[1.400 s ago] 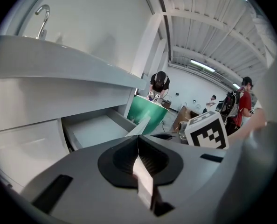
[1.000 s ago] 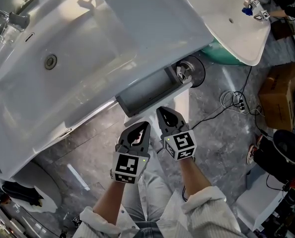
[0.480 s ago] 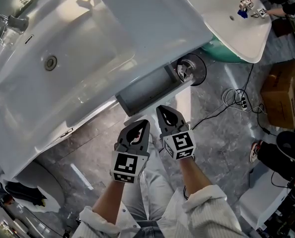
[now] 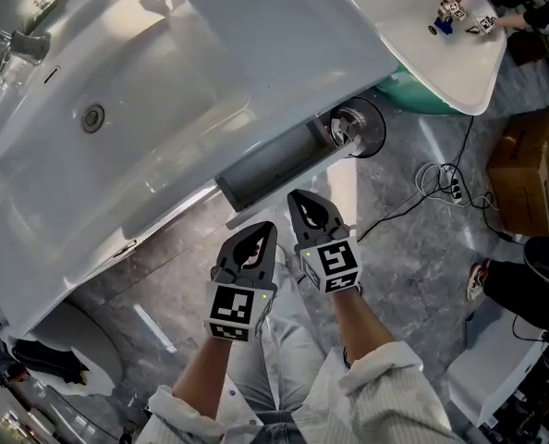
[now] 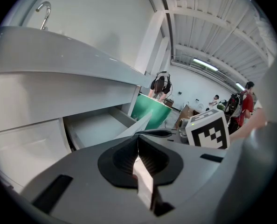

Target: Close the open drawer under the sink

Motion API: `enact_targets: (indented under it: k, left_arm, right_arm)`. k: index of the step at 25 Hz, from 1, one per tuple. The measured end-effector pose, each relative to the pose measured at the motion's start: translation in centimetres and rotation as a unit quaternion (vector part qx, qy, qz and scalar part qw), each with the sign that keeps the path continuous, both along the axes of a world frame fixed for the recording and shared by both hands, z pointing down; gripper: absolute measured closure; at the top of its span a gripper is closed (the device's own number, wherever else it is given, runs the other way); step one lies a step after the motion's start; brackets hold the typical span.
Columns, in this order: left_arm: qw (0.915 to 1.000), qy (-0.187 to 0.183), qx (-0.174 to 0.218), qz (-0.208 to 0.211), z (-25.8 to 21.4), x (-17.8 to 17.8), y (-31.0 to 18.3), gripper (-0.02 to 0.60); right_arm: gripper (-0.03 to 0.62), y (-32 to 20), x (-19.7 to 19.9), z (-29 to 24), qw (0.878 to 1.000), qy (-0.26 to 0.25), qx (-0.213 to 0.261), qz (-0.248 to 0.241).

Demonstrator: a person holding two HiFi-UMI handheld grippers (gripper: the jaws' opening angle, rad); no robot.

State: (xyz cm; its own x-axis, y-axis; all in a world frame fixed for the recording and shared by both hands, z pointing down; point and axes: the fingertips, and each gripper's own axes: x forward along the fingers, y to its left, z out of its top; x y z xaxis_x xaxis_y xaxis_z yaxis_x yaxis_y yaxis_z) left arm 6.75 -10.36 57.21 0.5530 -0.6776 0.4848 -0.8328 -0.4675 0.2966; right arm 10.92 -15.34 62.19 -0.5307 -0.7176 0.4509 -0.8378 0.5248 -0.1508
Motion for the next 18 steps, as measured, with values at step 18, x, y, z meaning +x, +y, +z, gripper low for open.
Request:
enact_targets:
  k: [18]
  left_arm:
    - [0.9998, 0.002, -0.005, -0.019, 0.8, -1.1, -0.9, 0.565]
  right_arm:
    - [0.585, -2.2, -1.5, -0.1, 1.000, -0.015, 0.009, -0.009]
